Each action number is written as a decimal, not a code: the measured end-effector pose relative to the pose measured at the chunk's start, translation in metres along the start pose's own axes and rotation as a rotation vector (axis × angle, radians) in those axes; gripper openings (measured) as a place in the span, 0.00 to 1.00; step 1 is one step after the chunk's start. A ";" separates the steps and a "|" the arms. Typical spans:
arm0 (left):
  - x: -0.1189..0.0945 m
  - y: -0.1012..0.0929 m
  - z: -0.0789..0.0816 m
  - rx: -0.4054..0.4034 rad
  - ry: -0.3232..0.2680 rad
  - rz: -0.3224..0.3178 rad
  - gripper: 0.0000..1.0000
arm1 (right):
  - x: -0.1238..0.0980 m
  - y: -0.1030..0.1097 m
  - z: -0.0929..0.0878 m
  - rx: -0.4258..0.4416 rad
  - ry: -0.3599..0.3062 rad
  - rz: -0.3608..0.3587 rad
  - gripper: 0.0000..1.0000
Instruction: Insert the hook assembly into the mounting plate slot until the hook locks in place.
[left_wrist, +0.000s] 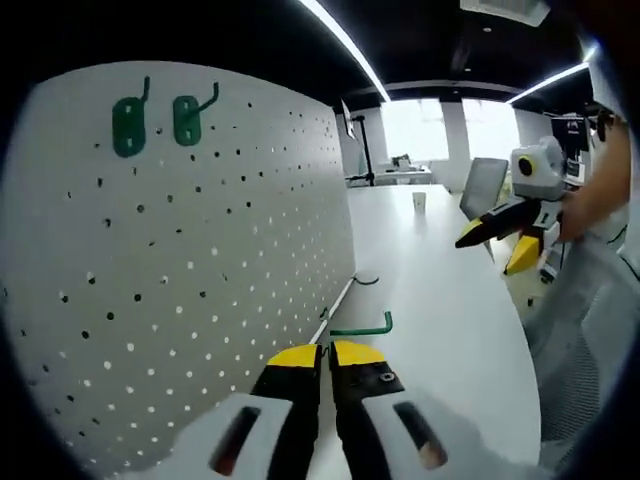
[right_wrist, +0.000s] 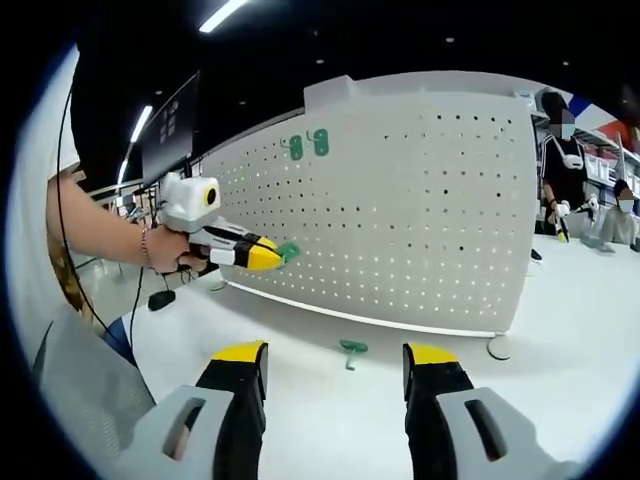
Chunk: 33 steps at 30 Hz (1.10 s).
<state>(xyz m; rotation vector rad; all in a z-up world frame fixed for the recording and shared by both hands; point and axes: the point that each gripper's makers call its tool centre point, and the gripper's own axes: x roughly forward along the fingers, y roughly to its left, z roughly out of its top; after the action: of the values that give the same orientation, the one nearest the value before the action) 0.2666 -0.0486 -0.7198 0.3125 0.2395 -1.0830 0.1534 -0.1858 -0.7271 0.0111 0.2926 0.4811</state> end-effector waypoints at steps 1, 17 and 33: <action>-0.002 0.000 0.001 0.000 -0.006 0.003 0.04 | 0.000 0.000 0.000 0.002 -0.002 0.000 0.52; -0.041 0.000 0.019 -0.045 -0.102 0.077 0.04 | 0.000 0.003 0.000 0.000 -0.003 0.011 0.52; -0.073 -0.014 0.029 -0.090 -0.170 0.125 0.04 | 0.000 0.005 0.001 0.000 -0.009 0.018 0.52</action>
<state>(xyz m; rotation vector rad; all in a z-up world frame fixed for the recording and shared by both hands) 0.2220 -0.0049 -0.6698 0.1519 0.1152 -0.9661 0.1515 -0.1817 -0.7253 0.0159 0.2837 0.4987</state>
